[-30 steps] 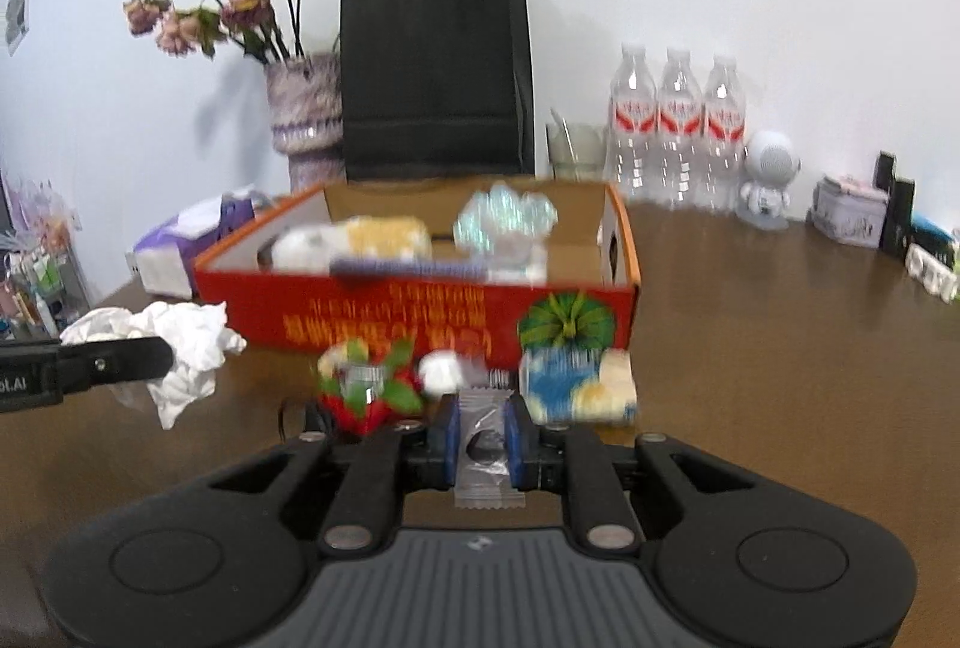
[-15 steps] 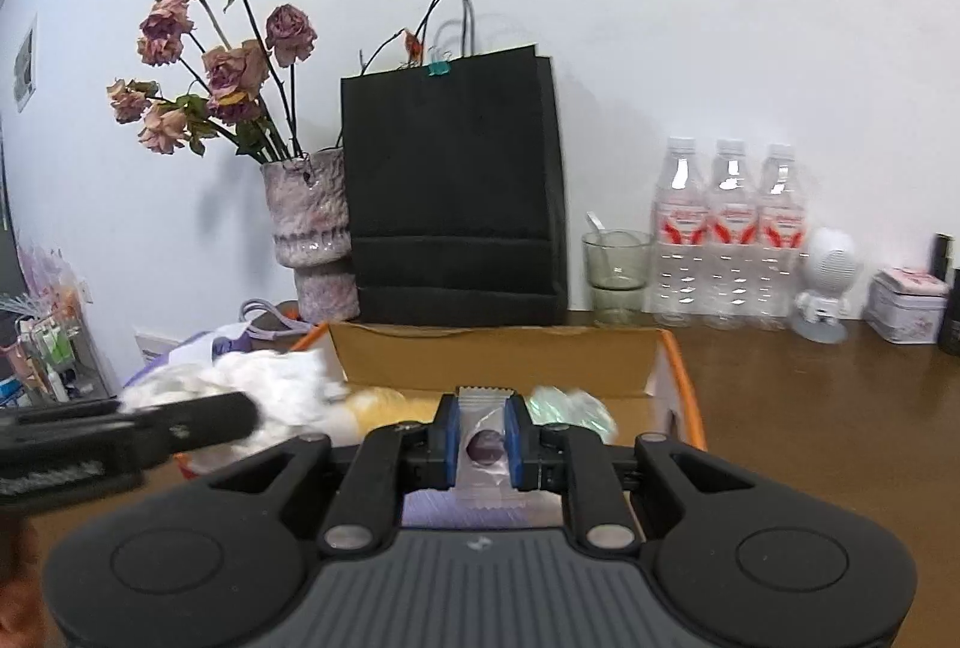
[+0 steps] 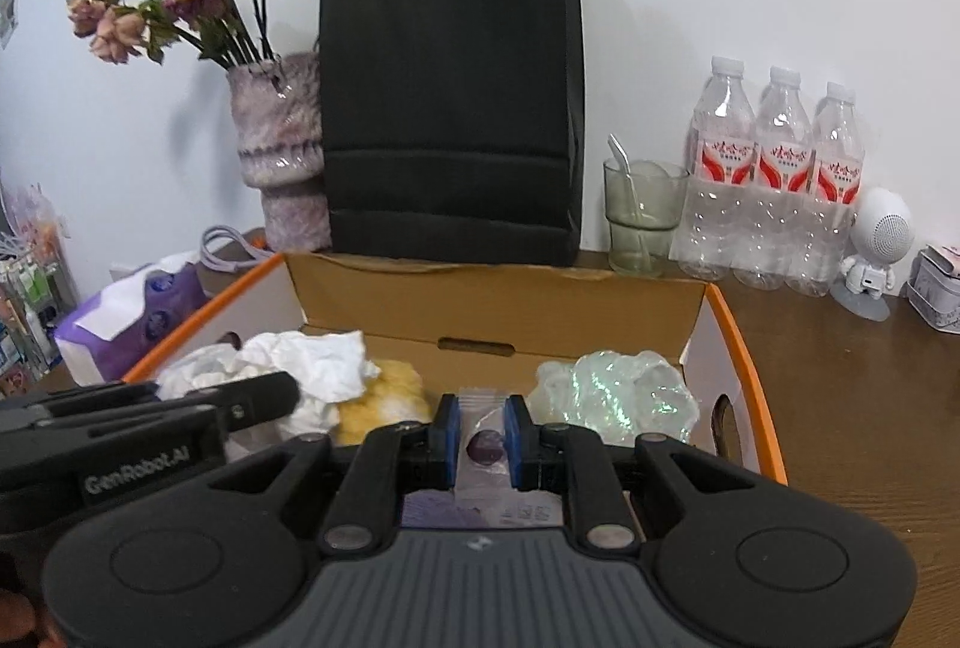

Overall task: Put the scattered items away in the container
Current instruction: 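Carry the tissue and clear packet into the box and open both grippers, then withdraw both grippers from the box back toward the table items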

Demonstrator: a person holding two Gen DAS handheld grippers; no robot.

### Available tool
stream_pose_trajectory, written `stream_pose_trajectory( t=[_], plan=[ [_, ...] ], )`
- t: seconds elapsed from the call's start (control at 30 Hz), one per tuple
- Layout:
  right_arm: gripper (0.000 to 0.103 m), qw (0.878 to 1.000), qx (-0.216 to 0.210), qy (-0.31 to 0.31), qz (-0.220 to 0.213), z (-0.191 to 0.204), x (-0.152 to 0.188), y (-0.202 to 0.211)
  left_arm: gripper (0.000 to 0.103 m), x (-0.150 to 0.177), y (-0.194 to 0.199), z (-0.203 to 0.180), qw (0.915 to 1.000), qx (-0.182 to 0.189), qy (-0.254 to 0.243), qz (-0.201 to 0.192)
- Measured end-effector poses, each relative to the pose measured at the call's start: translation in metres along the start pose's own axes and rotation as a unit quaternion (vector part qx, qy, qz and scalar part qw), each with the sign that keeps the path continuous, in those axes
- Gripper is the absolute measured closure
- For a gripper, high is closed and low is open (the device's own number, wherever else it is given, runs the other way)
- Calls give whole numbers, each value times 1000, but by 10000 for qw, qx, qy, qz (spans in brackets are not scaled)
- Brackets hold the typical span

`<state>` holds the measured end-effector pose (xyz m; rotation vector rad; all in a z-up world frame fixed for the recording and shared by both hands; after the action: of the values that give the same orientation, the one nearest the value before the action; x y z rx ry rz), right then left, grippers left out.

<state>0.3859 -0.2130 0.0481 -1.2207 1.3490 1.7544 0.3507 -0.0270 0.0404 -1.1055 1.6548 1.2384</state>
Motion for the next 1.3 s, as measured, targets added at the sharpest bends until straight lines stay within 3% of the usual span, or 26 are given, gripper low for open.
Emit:
stream_pose_trajectory(
  t=[0.07, 0.1, 0.13, 0.23, 0.3, 0.33, 0.4, 0.5, 0.87, 1.3],
  plan=[
    [88, 10000, 14, -1, 39, 0, 2, -2, 72, 1, 0, -1, 10000, 17, -57, 6],
    [86, 10000, 3, -22, 63, -1, 2, -2, 60, 1, 0, -2, 10000, -17, -70, 2],
    [82, 9999, -25, -62, 79, -1, 1, -2, 35, 1, 1, -2, 10000, -66, -67, -14],
    [52, 9997, -15, -218, 108, -7, -2, 4, 0, -3, 9, -1, 9984, -517, -59, -229],
    [13, 9995, 161, -273, 25, -13, -7, 9, 0, -9, 16, 5, 9975, -603, 6, -367],
    [5, 9993, 217, -308, -27, -16, -9, 13, 0, -11, 19, 7, 9978, -528, 95, -377],
    [1, 9990, 92, -427, -68, -20, -13, 19, 0, -14, 21, 11, 9976, -537, 231, -378],
    [0, 9985, -209, -496, -73, -19, -19, 27, 0, -17, 23, 9, 9973, -607, 167, -385],
    [0, 9994, -164, -153, -266, -3, -30, 44, 0, -21, 36, 2, 9972, -556, 73, -487],
    [0, 9989, -190, 87, -409, 14, -24, 84, 0, -14, 88, 10, 9972, -551, 66, -501]
  ],
)
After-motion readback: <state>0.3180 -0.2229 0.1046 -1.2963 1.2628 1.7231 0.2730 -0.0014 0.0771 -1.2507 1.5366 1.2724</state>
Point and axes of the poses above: each gripper's, at about its wrist camera, not at the fingertips, and y roughly against the way its jaws point, z to its left, x to its underside, the point moved 2 cm from there along -y, roughly the way its jaws point, and after that the axes turned 9 degrees about -z, right-handed, at the moved point
